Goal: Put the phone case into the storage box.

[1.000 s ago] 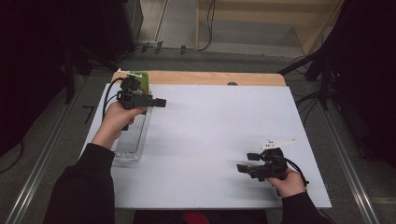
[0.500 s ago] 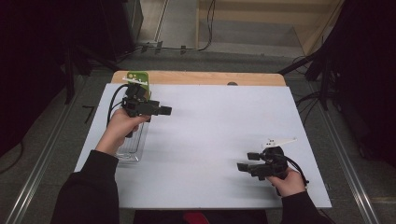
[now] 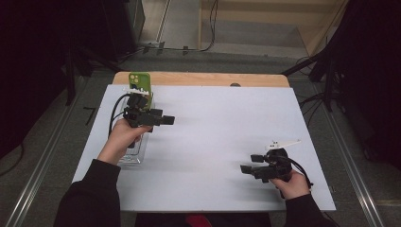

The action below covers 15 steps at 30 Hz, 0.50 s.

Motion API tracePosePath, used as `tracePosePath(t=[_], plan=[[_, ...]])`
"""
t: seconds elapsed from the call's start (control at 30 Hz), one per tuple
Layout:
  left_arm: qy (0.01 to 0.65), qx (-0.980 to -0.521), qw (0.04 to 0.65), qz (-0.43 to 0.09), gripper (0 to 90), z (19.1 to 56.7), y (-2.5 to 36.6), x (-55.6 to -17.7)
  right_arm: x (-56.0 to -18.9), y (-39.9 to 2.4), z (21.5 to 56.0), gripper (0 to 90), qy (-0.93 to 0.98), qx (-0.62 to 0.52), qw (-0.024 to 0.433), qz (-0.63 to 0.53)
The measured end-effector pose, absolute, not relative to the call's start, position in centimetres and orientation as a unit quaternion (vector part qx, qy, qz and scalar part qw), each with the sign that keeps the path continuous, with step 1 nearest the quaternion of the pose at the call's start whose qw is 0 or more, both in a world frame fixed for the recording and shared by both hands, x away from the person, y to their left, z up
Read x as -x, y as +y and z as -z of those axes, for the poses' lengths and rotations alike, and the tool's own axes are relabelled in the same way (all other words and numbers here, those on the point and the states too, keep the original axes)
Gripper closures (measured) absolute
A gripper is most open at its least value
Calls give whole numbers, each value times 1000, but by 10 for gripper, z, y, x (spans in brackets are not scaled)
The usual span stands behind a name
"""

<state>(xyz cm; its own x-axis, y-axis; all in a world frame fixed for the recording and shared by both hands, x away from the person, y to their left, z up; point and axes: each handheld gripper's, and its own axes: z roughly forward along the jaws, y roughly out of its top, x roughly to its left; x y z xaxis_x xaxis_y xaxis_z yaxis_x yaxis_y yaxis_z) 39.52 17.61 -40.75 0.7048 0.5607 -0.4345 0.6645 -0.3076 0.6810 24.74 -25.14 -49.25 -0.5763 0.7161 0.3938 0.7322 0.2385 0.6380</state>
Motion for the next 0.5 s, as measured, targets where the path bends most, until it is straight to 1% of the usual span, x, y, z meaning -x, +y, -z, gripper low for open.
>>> tracePosePath(t=[0.17, 0.5], plan=[[371, -816, 440, 53, 162, 413, 175, -387, -247, -251, 493, 246, -789, 458, 9, 410], [368, -815, 444, 54, 162, 420, 180, -369, -247, -251, 493, 246, -789, 457, 7, 410]])
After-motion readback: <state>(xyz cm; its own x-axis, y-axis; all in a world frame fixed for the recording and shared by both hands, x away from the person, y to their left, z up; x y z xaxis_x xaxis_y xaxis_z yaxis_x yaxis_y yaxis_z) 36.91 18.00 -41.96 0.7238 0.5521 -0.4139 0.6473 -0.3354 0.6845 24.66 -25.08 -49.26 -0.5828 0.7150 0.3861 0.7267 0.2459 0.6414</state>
